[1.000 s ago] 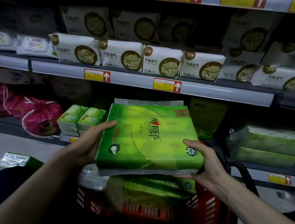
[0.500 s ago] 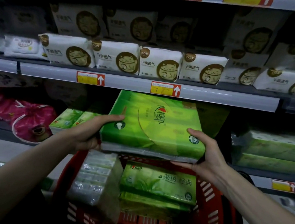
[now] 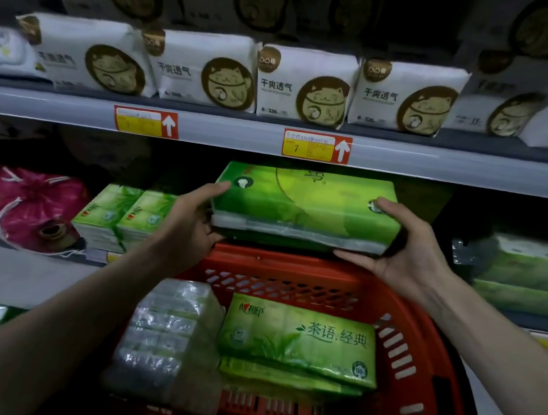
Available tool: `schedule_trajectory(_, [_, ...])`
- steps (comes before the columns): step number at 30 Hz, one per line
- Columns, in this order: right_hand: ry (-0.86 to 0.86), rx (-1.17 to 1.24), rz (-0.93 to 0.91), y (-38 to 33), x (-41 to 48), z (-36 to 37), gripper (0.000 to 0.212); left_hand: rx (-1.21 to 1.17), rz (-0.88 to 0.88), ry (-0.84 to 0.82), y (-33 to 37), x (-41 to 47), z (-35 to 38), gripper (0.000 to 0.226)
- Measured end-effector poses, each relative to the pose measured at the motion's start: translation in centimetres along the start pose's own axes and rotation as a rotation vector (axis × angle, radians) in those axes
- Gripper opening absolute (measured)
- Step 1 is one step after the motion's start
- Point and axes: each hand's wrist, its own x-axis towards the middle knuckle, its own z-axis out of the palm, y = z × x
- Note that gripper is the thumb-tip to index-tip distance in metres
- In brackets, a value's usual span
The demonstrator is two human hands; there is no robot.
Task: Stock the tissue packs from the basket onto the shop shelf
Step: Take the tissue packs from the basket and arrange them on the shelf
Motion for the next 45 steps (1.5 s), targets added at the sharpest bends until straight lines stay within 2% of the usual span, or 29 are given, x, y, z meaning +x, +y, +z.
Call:
schedule_trajectory(2, [-0.046,0.06,-0.006,-0.1,0.5,-0.6,0.034,0.105,0.013,-0.077,0.0,0.5,-0.2,0.049])
schedule_trajectory(4, [-0.095,0.054,-0.015,0.1,1.1,-0.9,0.052,0.249,0.05,-0.097,-0.2,0.9,-0.5,0.053])
schedule_trajectory(6, [-0.111,-0.12,-0.05,0.8,1.7,-1.1,0.073,0.351,0.081,-0.038,-0.5,0.8,-0.6,0.049])
schedule_trajectory(8, [-0.064,-0.354,-0.1,1.9,2.0,-1.6,0.082,0.51,0.122,0.026,-1.0,0.6,-0.6,0.035])
schedule_trajectory(12, [0.032,-0.788,-0.233,2.8,1.6,-2.8,0.06,0.733,0.145,0.095,-1.4,0.9,-1.2,0.03])
schedule_trajectory(14, [0.103,-0.999,-0.316,2.6,1.0,-2.8,0.049,0.925,0.246,0.158,-1.3,1.2,-1.6,0.028])
schedule_trajectory(17, [0.174,-1.047,-0.384,2.5,0.6,-2.4,0.034,1.137,0.432,0.225,-1.6,0.7,-1.5,0.031])
schedule_trajectory(20, [0.225,-1.15,-0.444,1.9,0.4,-1.9,0.033,1.135,0.509,0.265,-1.7,0.7,-1.3,0.028])
schedule_trajectory(22, [0.24,-1.173,-0.48,1.6,0.5,-1.6,0.035,1.054,0.546,0.255,-1.4,1.0,-1.3,0.029])
schedule_trajectory(25, [0.22,-1.129,-0.528,1.5,1.1,-1.0,0.037,0.942,0.586,0.238,-0.5,1.4,-1.2,0.033])
schedule_trajectory(30, [0.182,-1.03,-0.637,0.7,1.5,-0.5,0.032,0.889,0.617,0.28,0.4,0.9,-0.8,0.037])
schedule_trajectory(35, [0.152,-1.068,-0.655,1.1,2.4,-0.8,0.033,0.878,0.636,0.321,0.0,1.2,-1.1,0.033])
schedule_trajectory(38, [0.137,-1.105,-0.612,1.2,3.9,-1.3,0.037,0.871,0.617,0.268,-0.7,3.1,-1.0,0.034])
schedule_trajectory(42, [0.129,-1.092,-0.421,2.1,5.5,-2.1,0.042,0.843,0.547,0.169,-1.5,5.8,-0.9,0.039])
schedule_trajectory(45, [0.204,-1.068,-0.412,2.6,5.5,-2.3,0.049,0.871,0.517,0.183,-1.8,6.9,-1.5,0.038])
